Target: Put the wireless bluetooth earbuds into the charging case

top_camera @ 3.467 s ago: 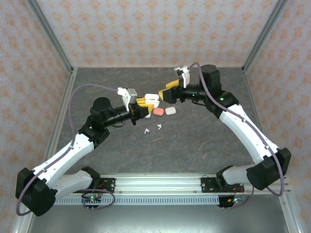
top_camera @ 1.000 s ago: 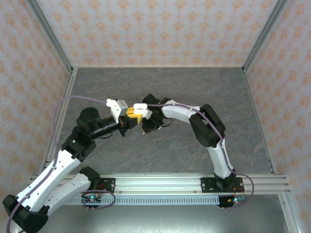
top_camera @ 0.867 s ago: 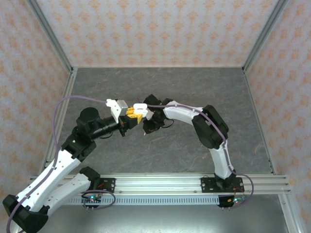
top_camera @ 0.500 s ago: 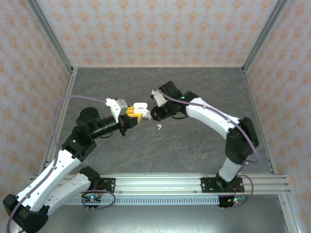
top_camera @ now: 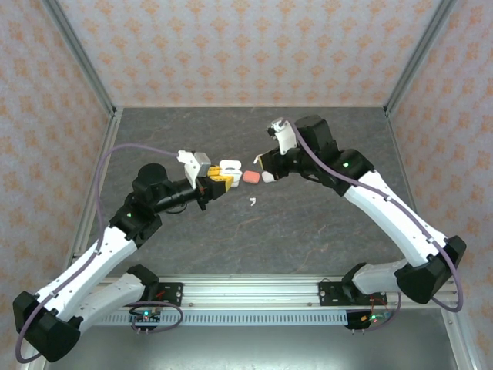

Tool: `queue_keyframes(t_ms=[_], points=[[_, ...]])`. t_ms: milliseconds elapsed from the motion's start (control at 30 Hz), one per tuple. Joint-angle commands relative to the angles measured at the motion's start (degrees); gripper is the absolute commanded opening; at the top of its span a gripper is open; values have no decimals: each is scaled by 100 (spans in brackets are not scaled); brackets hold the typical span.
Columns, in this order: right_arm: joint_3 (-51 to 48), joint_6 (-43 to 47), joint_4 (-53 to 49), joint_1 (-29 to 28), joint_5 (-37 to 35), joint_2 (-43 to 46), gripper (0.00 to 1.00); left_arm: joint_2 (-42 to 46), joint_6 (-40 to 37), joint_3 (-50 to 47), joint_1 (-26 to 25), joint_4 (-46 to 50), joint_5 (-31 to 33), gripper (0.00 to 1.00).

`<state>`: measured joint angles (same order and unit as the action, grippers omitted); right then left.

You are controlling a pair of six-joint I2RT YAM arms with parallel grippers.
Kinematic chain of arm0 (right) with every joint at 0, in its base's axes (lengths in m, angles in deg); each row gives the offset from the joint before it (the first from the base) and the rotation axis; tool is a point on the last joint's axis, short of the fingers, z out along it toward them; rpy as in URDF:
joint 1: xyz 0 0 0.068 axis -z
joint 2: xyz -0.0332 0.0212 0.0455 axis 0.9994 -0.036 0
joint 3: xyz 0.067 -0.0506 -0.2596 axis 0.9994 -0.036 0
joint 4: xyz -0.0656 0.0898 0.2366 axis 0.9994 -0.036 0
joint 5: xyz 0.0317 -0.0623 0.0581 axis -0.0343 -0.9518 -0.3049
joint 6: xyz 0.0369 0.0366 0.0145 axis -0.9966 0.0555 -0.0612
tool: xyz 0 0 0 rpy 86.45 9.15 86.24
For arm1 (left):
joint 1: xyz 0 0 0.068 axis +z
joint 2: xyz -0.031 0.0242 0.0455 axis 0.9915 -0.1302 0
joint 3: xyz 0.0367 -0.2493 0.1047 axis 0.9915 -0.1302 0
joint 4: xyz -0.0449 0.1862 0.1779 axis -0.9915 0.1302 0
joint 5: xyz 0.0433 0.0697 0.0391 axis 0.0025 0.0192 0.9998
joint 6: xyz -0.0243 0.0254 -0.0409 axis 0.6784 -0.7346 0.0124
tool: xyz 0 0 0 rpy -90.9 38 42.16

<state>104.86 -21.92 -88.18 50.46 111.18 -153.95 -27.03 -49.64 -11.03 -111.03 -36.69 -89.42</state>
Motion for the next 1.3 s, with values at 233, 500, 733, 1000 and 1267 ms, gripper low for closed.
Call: queue_keyframes(t_ms=[233,500,733,1000,1267], points=[[176,561,463,-454,16,413,12,-351,119,120,-49,-460,-434,0],[160,657,705,-734,141,337,12,-471,128,177,-57,-517,-538,0],[216,674,662,-857,361,146,12,-472,137,183,-58,-537,-543,0],[276,656,635,-936,403,-85,12,-489,146,201,-65,-553,-560,0],[312,630,600,-937,335,-157,12,-498,137,195,-60,-546,-560,0]])
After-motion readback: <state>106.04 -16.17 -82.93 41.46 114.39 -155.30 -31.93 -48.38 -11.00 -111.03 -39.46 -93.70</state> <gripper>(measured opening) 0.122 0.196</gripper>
